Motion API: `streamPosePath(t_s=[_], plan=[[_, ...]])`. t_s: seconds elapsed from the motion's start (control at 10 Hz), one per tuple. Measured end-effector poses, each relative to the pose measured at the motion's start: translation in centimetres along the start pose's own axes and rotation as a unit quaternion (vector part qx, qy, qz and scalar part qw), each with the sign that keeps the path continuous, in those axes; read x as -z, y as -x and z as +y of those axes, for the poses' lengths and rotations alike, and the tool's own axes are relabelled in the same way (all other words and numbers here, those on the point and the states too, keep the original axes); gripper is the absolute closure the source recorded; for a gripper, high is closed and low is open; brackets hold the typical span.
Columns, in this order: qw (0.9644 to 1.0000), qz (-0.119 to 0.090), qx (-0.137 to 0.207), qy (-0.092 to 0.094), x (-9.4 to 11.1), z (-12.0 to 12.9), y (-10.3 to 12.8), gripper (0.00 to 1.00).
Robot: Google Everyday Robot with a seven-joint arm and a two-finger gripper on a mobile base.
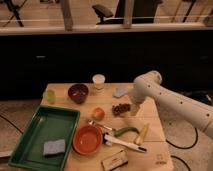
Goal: Place grapes in red bowl
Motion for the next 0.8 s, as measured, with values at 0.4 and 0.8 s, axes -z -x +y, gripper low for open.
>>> streamPosePath(t_s=[0.4, 0.8], plan=[[0.9998, -0.006, -0.006, 0.016, -1.0, 0.7, 0.1, 0.2], [0.9995, -0.009, -0.008, 0.03, -2.0, 1.0, 0.4, 0.2]])
